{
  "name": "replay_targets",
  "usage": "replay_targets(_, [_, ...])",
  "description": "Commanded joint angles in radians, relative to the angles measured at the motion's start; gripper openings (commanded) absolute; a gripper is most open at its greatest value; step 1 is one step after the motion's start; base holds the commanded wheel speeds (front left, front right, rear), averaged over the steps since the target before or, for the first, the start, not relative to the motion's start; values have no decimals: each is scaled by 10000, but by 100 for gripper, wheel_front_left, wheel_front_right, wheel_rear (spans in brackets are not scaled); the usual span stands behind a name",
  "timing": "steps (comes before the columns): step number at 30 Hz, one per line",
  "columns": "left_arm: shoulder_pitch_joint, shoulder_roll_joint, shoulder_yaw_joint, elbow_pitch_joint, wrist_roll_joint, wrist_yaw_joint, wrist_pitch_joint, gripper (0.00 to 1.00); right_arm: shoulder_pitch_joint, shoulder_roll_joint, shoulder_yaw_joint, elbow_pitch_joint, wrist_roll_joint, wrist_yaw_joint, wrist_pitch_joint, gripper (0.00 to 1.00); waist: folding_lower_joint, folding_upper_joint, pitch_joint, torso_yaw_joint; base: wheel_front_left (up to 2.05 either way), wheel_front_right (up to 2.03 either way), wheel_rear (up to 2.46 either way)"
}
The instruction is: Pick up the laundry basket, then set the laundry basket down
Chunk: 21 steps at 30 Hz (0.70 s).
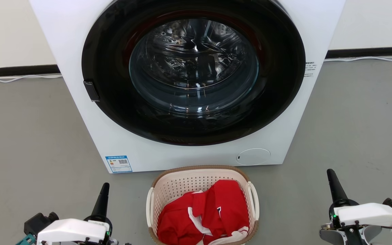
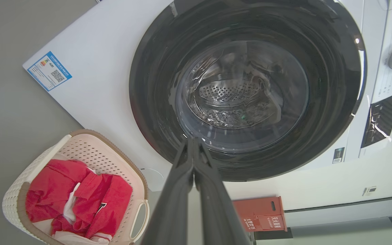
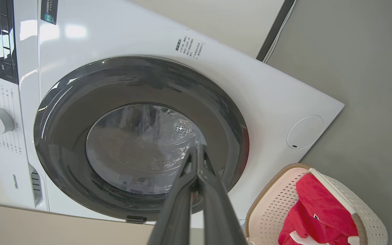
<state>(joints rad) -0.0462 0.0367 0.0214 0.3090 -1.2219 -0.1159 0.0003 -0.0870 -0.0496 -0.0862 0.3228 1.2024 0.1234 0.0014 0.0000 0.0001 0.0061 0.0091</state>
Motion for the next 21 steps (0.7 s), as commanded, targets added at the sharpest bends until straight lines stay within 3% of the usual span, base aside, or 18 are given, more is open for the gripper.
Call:
replay_targets(1, [-499,100,276,-344,-267,-105,91,0,-256,-24,129,-375,284,52,107,0,0,-1,-1,-2,0,0,0])
replay_targets(21, [-568,120,645,-509,-2310,-129,681,0,-230,-14,-103,-605,2428,64,682,0,0,-1,-18,-53,0,0,0])
